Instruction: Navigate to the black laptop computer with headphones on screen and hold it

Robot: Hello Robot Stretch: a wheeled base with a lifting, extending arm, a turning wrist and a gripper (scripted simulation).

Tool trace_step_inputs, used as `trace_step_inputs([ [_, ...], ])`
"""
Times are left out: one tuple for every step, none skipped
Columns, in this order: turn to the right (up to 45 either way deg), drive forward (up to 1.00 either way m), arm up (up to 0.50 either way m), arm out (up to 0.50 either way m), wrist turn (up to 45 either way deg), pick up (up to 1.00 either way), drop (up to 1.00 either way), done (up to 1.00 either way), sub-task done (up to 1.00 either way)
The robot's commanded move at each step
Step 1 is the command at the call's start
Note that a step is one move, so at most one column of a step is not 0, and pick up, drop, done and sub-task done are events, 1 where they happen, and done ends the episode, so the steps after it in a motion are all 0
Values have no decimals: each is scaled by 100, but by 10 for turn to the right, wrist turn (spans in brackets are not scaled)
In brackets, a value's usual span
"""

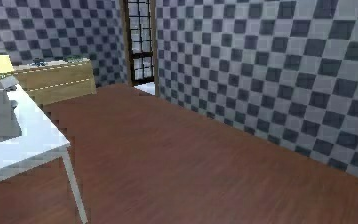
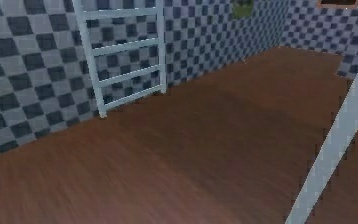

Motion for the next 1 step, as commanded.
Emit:
trace_step_inputs([
  [-30,0,0,0,0,0,0,0,0],
])
